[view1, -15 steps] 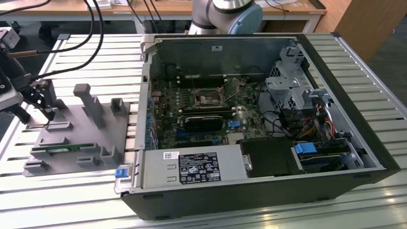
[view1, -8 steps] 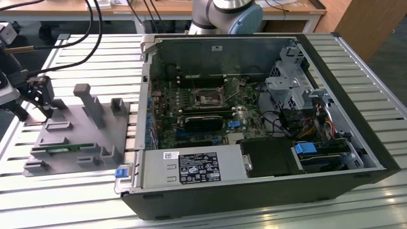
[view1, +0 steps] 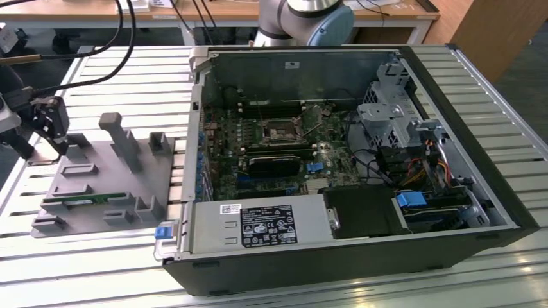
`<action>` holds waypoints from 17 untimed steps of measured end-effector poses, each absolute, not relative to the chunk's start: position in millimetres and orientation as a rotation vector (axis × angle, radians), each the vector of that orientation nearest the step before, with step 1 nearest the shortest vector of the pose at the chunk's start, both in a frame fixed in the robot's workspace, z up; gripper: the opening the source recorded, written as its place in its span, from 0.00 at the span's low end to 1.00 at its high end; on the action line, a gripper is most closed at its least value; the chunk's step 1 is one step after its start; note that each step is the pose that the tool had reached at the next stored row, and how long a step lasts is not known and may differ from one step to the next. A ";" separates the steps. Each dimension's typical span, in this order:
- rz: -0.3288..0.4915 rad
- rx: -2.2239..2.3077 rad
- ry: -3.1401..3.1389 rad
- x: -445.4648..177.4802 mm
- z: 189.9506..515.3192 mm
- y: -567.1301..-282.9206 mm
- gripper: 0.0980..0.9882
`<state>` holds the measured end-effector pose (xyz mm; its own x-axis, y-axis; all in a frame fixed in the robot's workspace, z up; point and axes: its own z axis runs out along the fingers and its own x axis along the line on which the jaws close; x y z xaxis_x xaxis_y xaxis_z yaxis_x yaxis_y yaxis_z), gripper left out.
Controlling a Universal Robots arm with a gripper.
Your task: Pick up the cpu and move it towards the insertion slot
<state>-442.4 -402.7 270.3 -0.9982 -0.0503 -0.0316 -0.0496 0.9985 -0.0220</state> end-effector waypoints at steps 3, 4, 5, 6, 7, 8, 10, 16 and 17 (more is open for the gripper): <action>-0.033 -0.078 3.108 -442.4 271.8 -402.6 0.50; -0.033 -0.078 3.108 -442.5 272.3 -402.6 0.50; -0.033 -0.078 3.108 -442.4 273.0 -402.6 0.50; -0.033 -0.078 3.108 -442.5 273.5 -402.6 0.50; -0.033 -0.078 3.108 -442.4 274.1 -402.6 0.50; -0.033 -0.078 3.108 -442.4 274.6 -402.6 0.50; -0.033 -0.078 3.108 -442.4 275.3 -402.6 0.50; -0.033 -0.078 3.108 -442.5 277.8 -402.6 0.50; -0.033 -0.078 3.108 -442.4 278.1 -402.6 0.50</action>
<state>-442.4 -402.6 278.1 -0.9982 -0.0502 -0.0316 -0.0495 0.9985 -0.0221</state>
